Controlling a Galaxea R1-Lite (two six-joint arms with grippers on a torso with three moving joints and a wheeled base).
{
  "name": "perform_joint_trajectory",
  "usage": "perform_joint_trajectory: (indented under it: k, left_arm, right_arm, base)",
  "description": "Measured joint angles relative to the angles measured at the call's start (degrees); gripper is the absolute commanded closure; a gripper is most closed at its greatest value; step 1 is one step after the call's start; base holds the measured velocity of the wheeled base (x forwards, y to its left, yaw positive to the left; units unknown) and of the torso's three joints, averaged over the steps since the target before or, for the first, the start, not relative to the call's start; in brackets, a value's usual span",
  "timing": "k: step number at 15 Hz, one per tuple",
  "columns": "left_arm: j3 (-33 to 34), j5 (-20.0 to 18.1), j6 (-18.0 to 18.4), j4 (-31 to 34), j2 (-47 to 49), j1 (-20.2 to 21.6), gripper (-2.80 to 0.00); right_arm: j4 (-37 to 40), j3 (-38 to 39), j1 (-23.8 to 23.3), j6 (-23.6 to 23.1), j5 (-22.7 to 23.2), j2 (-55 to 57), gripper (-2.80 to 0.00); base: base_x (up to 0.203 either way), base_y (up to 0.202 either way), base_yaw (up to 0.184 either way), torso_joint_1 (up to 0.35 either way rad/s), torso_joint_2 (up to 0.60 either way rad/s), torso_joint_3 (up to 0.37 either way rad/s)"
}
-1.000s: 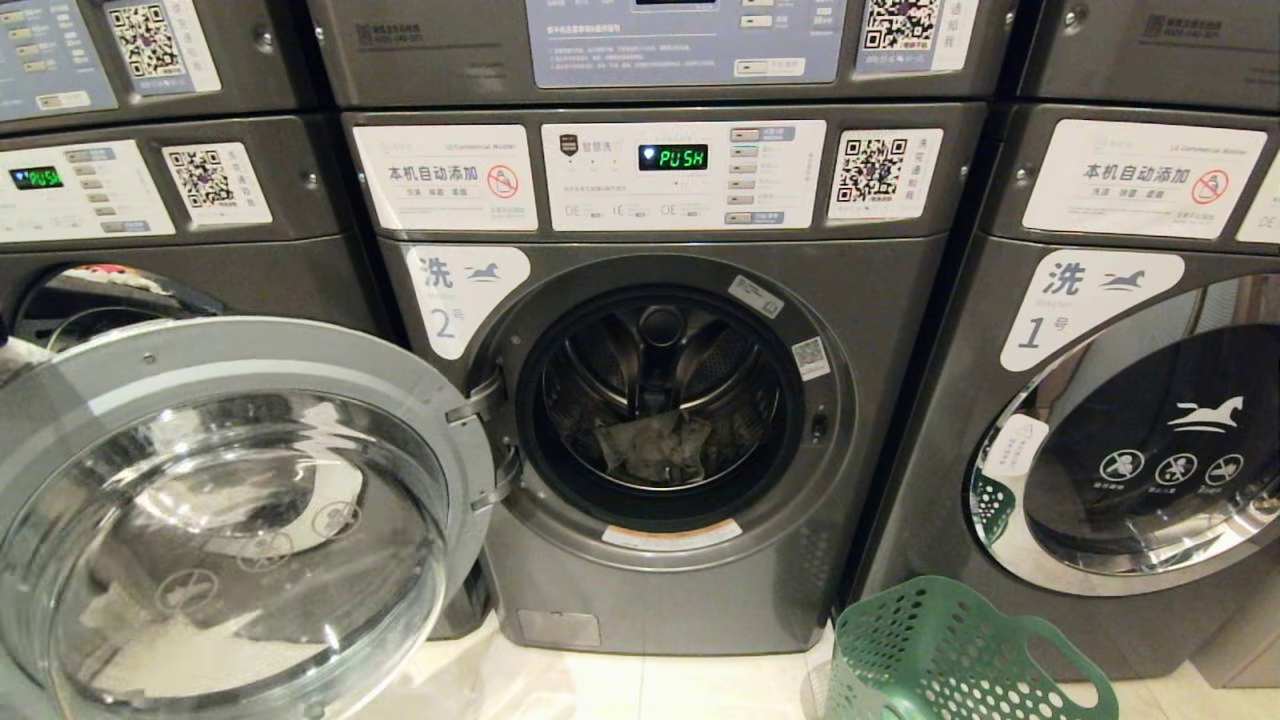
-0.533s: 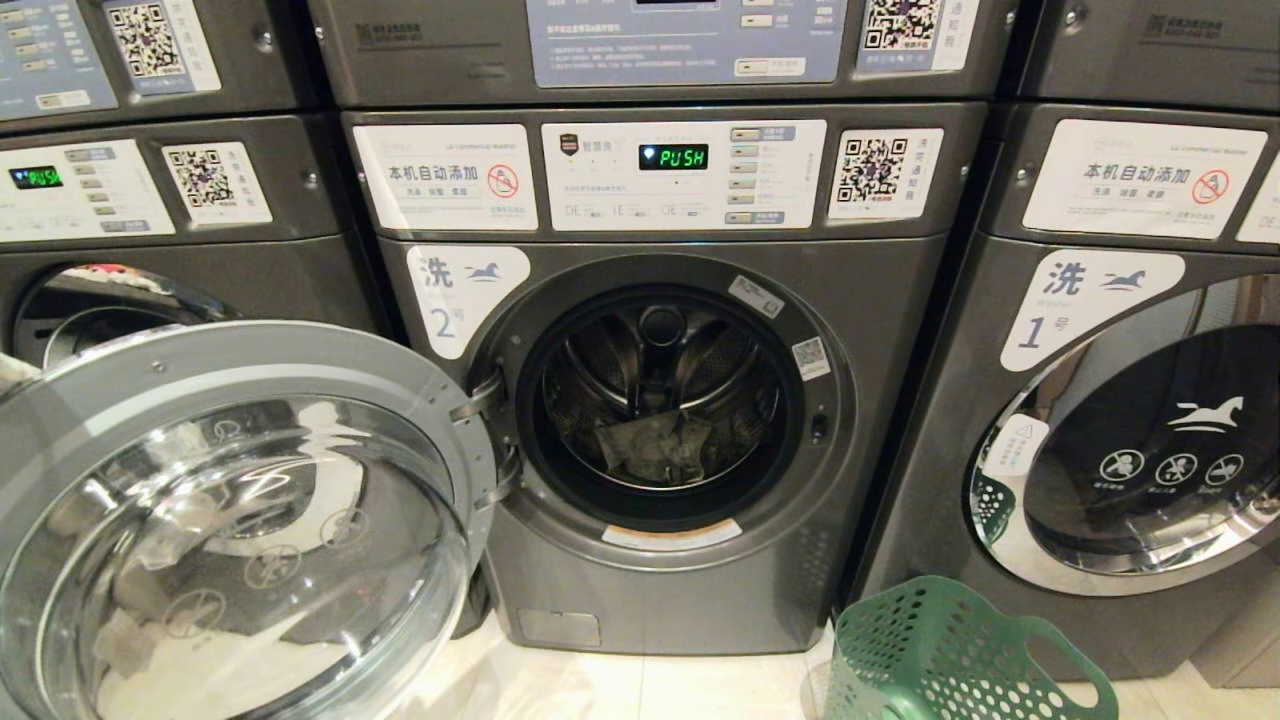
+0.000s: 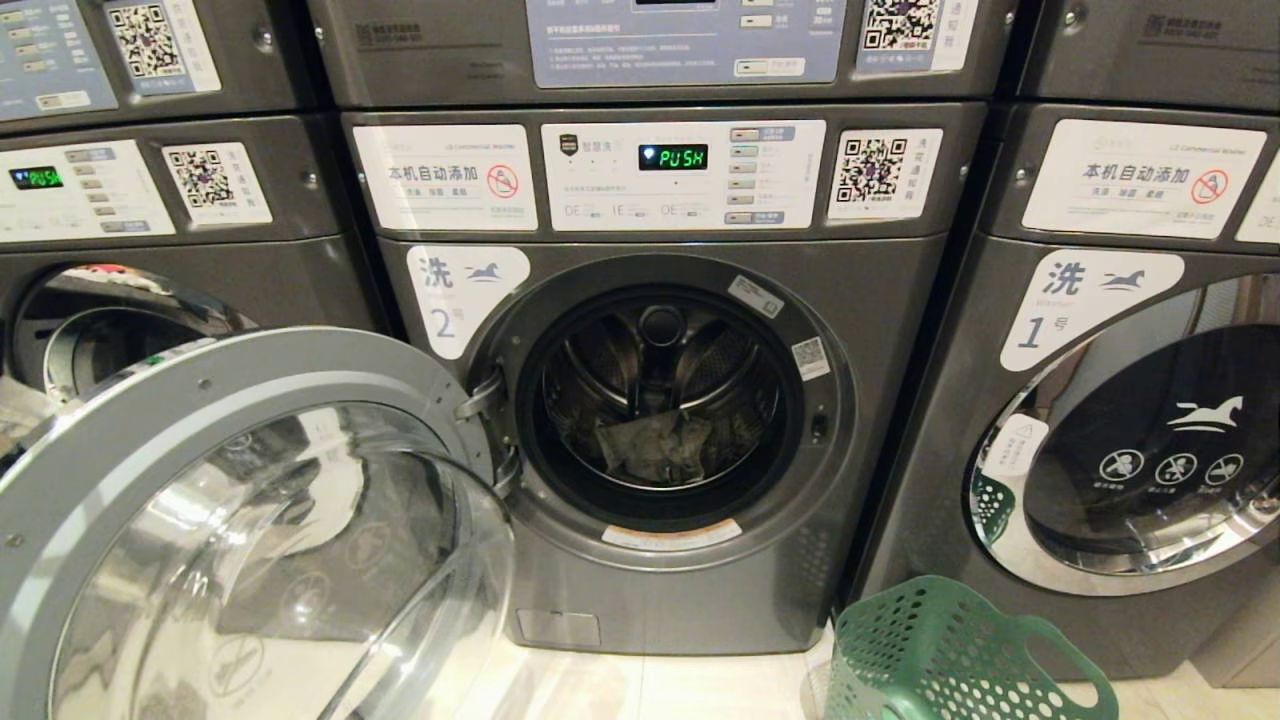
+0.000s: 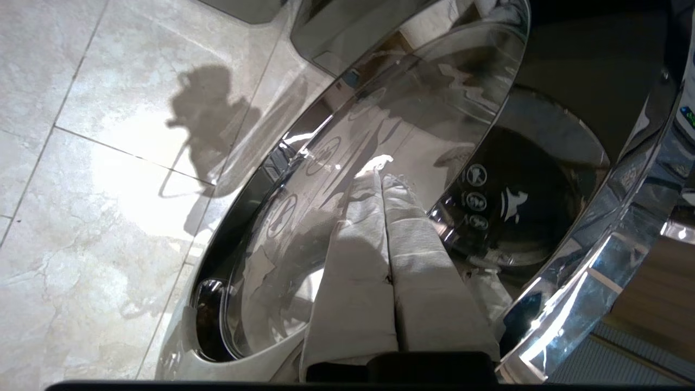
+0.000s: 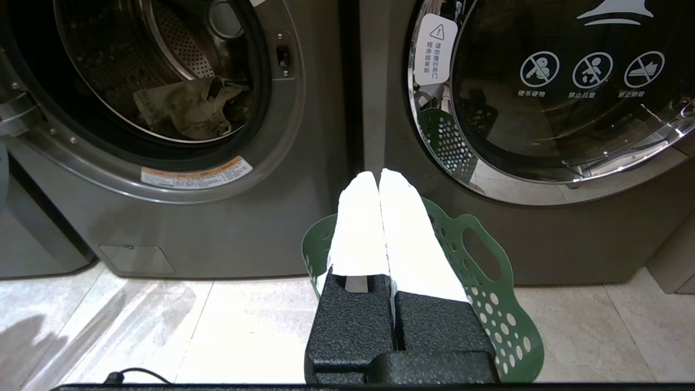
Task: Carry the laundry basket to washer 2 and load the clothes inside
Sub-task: Close the washing machine door with the left hand
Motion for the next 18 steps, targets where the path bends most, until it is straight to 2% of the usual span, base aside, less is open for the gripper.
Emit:
perform_joint_trajectory:
  k: [7,11,18]
  left_arm:
    - [8.1,0.0,-0.1,-0.3,-5.2,-6.3,0.00]
    - [10.1,0.0,-0.1,-0.1,-6.8,-10.0,0.00]
    - [11.1,-0.2,-0.2,-0.2,-8.0,-13.1,0.00]
  right_arm:
    - [0.0,0.0,0.0,0.0,0.0,0.0,0.00]
    - [0.0,0.0,0.0,0.0,0.0,0.0,0.00]
    - [0.0,0.0,0.0,0.0,0.0,0.0,0.00]
  base:
    - [0.000,0.000,0.000,0.000,0.00,0.000]
    - [0.000,0.000,0.000,0.000,0.00,0.000]
    - [0.000,0.000,0.000,0.000,0.00,0.000]
